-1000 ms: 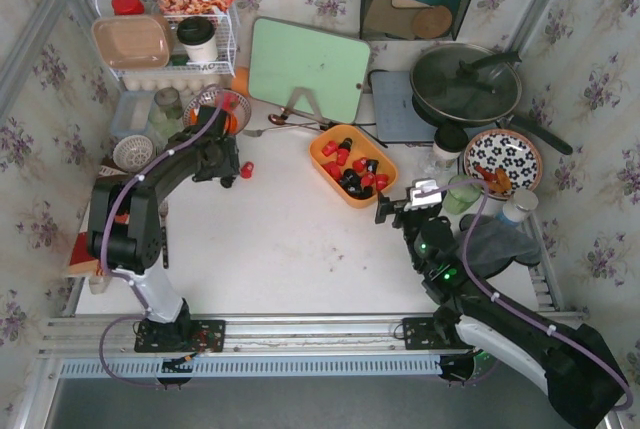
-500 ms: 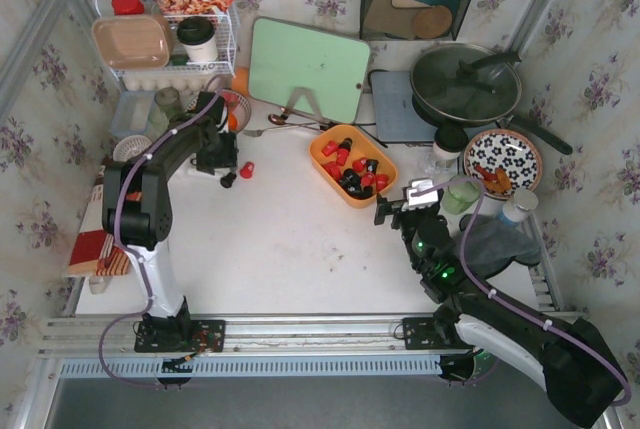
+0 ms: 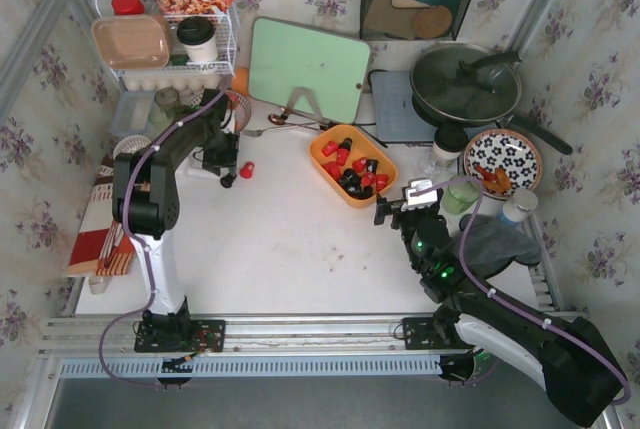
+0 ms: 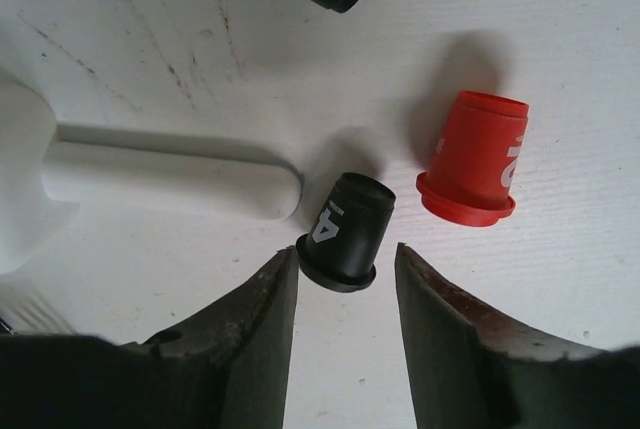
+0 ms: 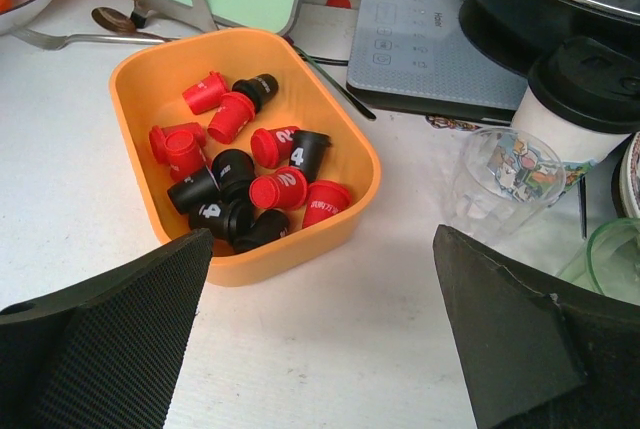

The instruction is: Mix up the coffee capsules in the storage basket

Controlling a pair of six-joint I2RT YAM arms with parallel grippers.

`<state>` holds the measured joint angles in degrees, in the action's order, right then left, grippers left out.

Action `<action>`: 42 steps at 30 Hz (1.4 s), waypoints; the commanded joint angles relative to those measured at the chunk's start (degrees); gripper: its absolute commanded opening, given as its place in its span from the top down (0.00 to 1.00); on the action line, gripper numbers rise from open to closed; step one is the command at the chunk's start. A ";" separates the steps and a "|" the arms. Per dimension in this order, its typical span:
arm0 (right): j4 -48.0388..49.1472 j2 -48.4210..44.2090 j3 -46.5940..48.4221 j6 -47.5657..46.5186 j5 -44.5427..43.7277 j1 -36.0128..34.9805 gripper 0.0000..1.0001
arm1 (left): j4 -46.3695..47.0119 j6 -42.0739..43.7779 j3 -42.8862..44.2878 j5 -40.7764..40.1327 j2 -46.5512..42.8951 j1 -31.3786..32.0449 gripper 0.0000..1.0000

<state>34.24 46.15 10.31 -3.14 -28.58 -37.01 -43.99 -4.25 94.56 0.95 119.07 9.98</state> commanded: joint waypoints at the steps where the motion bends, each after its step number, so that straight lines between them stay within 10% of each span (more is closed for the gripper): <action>1: 1.91 -0.22 -0.02 -0.29 -0.30 -0.01 0.00 | -2.52 1.46 1.67 2.39 1.30 0.03 0.56; 42: 1.80 0.61 0.16 -0.55 0.01 0.02 0.00 | -4.26 -1.47 6.89 1.17 9.72 1.35 0.72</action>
<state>34.22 46.61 10.31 -3.31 -28.53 -36.99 -49.10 -5.72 102.10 4.58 128.55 11.31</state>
